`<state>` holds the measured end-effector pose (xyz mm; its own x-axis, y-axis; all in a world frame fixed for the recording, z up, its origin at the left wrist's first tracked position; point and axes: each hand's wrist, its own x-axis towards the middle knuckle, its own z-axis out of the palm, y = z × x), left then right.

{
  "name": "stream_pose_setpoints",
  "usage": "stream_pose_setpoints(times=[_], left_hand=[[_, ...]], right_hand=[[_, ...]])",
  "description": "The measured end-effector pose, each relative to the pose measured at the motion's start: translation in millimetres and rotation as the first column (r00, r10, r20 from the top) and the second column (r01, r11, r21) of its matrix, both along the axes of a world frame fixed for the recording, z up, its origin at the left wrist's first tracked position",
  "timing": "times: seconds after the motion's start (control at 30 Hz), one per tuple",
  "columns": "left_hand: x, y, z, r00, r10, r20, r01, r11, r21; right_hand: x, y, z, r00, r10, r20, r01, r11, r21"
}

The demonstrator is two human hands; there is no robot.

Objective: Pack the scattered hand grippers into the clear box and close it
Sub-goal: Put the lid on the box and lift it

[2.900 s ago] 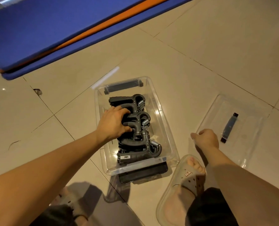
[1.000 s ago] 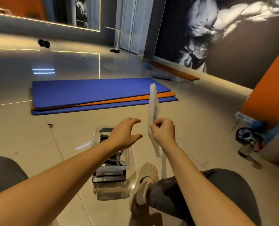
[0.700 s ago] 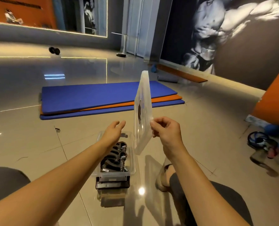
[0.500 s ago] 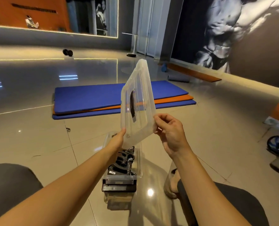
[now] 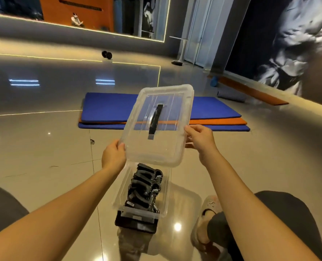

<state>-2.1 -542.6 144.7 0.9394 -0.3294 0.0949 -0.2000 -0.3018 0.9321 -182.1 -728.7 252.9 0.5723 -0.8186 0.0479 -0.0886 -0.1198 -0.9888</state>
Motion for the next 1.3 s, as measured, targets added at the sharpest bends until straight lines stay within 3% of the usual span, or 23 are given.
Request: stream_pose_setpoints(times=[0.2, 0.4, 0.7, 0.83, 1.0, 1.2, 1.3], left_hand=[[6.5, 10.9, -2.1, 0.986, 0.043, 0.159, -0.071, 0.981, 0.178], [-5.8, 22.7, -20.9, 0.986, 0.102, 0.129, -0.139, 0.939, 0.315], [-52.8, 39.2, -84.0, 0.948, 0.318, -0.027, -0.266, 0.835, 0.482], [-63.6, 29.8, -101.2, 0.9, 0.432, -0.062, -0.346, 0.793, 0.502], [-56.9, 8.1, -120.9, 0.882, 0.466, -0.07, -0.345, 0.74, 0.577], [-58.6, -12.7, -157.7, 0.843, 0.538, -0.019, -0.418, 0.676, 0.606], [-57.9, -19.7, -163.5, 0.818, 0.575, -0.018, -0.445, 0.652, 0.614]], right_hand=[[49.5, -66.7, -11.0, 0.985, -0.029, -0.172, 0.026, 0.999, -0.022], [90.2, -111.6, -46.1, 0.949, -0.086, -0.303, 0.078, 0.996, -0.038], [130.0, -141.9, -148.7, 0.774, 0.195, -0.602, -0.313, 0.945, -0.097], [129.7, -153.9, -182.6, 0.682, 0.273, -0.679, -0.47, 0.875, -0.12], [130.7, -178.3, -224.2, 0.49, 0.28, -0.825, -0.671, 0.726, -0.152], [149.8, -194.1, -246.6, 0.518, 0.25, -0.818, -0.763, 0.567, -0.31], [160.4, -200.4, -250.4, 0.465, 0.276, -0.841, -0.822, 0.488, -0.294]])
